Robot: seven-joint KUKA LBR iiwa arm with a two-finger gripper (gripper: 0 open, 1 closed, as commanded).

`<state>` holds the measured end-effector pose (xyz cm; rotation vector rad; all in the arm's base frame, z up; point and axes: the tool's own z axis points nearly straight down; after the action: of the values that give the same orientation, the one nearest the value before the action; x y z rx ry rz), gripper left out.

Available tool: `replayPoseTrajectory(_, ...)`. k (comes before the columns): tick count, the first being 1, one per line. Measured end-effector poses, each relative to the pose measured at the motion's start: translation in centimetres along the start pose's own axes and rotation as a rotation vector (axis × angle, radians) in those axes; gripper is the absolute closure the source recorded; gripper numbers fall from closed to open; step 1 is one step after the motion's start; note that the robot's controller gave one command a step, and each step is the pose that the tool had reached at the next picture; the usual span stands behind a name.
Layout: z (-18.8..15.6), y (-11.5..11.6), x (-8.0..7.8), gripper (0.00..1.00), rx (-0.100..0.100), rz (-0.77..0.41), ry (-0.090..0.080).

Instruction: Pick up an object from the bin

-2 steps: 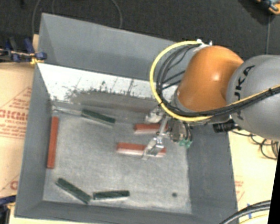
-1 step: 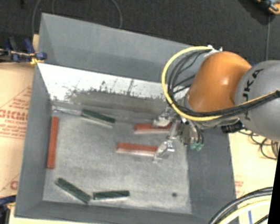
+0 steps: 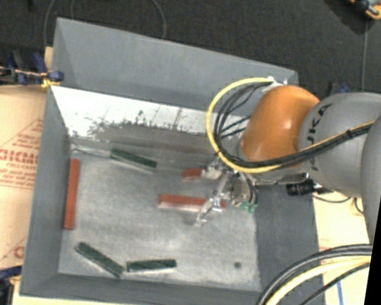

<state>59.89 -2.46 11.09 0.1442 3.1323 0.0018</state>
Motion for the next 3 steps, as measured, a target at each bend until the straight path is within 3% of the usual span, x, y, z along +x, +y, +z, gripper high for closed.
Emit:
replayPoseTrajectory(1, 3.49, -1.34, -0.19, 0.00, -0.001, -0.029, 0.000)
replayPoseTrajectory(2, 2.99, -1.30, -0.20, 1.00, -0.001, -0.030, 0.007)
replayPoseTrajectory(3, 2.99, -1.30, -0.20, 1.00, -0.001, -0.030, 0.007)
